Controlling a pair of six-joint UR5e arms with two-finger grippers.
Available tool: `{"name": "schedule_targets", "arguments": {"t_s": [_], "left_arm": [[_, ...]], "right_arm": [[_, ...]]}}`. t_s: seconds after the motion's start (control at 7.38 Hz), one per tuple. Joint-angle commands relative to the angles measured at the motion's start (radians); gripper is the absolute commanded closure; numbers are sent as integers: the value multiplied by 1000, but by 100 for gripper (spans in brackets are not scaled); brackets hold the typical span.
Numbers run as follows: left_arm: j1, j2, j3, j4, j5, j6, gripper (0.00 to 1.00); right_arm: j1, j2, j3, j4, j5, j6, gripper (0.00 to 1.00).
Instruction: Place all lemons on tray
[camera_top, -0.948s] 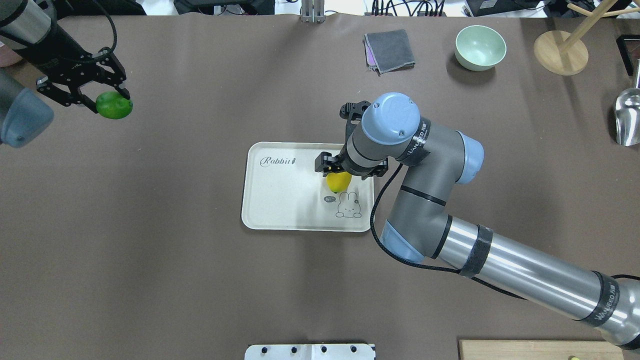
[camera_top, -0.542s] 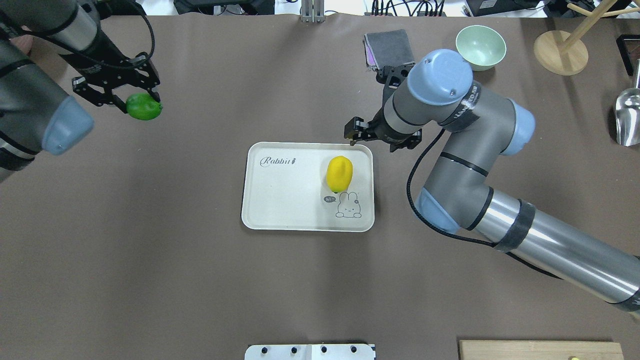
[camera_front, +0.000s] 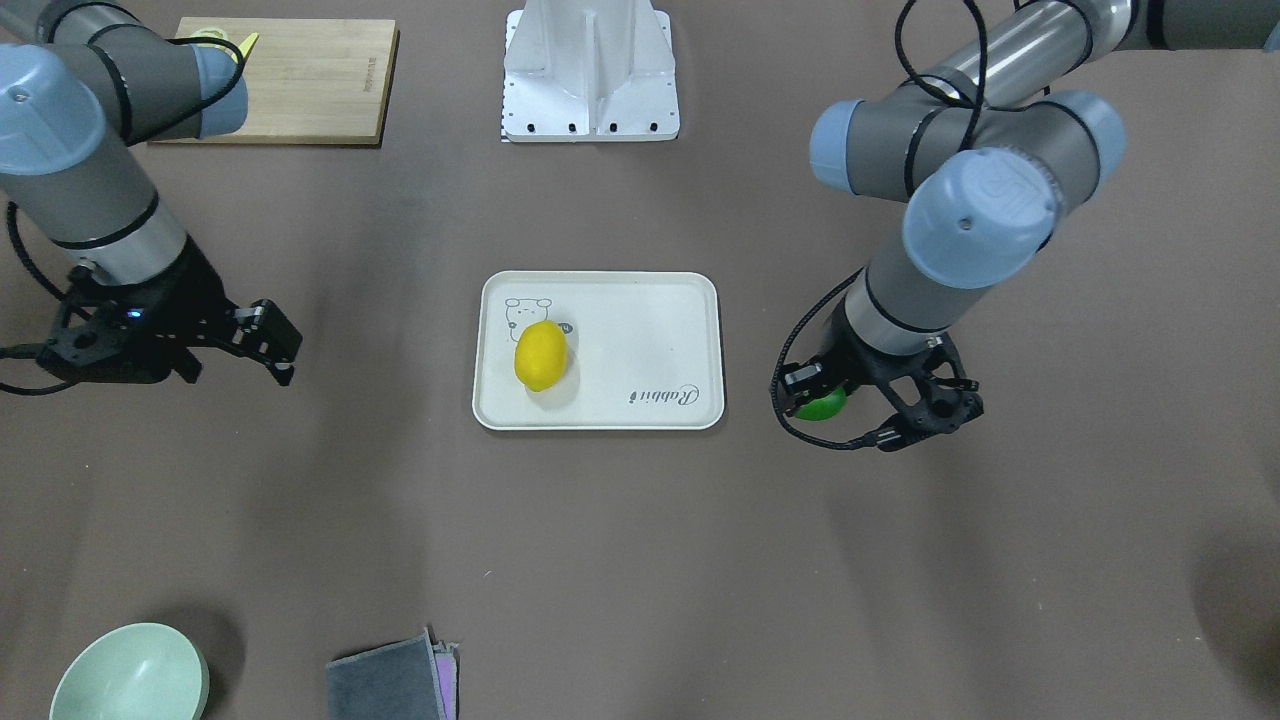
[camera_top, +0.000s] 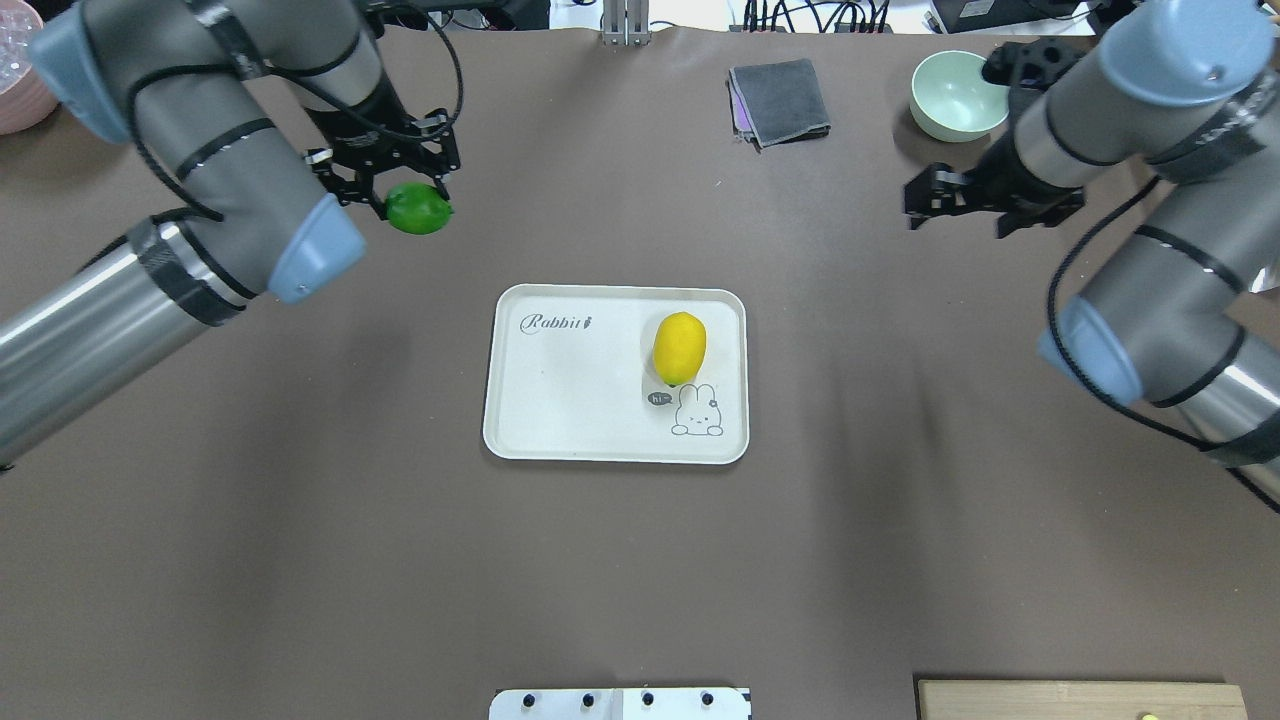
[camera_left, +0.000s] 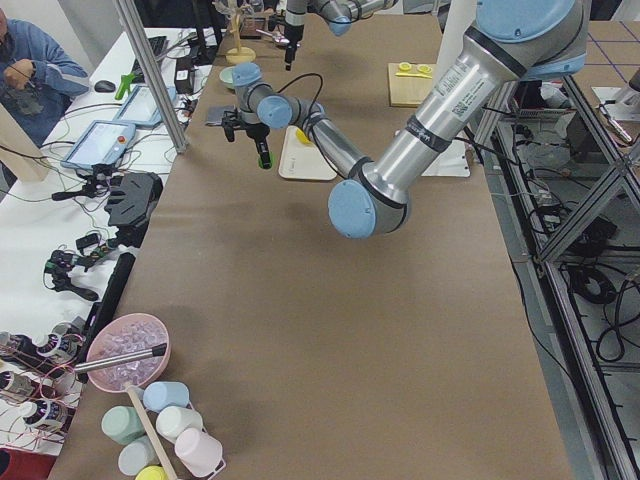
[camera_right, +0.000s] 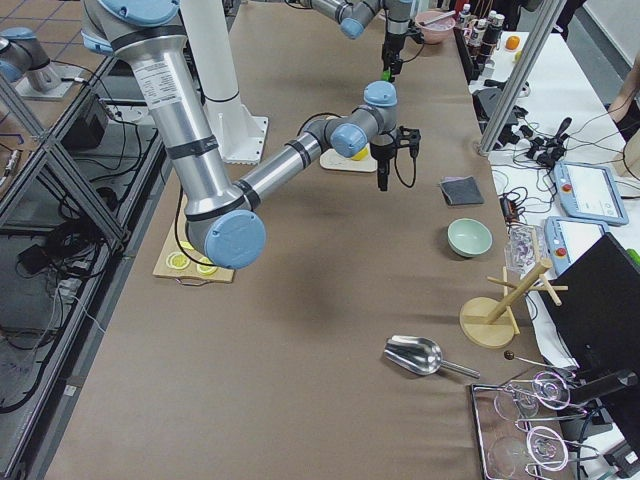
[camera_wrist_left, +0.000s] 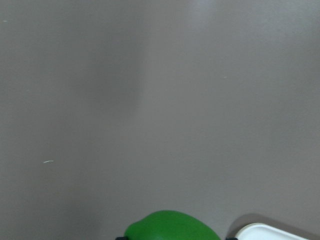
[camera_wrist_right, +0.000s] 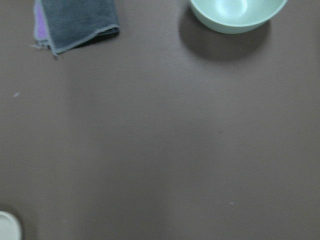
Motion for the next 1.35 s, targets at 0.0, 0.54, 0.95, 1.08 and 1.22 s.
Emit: {"name": "schedule_targets", "arguments": {"t_s": [0.0,0.54,0.95,1.08,1.22], "left_arm": [[80,-68,40,-5,31,-92,100],[225,-75,115,-134,155,-221,100],[291,-69,121,-147,239,-247,100],[291,-66,123,-149,238,-238,69],[289,-63,121,-164,238,-235,2]], "right_arm": [[67,-155,45,-51,1,-228,0],[315,-339,55,13,167,-502,0],[523,-370,64,-101,236,-642,0],[580,-381,66,-132,236,-700,0],[617,-398,64,-154,236,-734,0]]}}
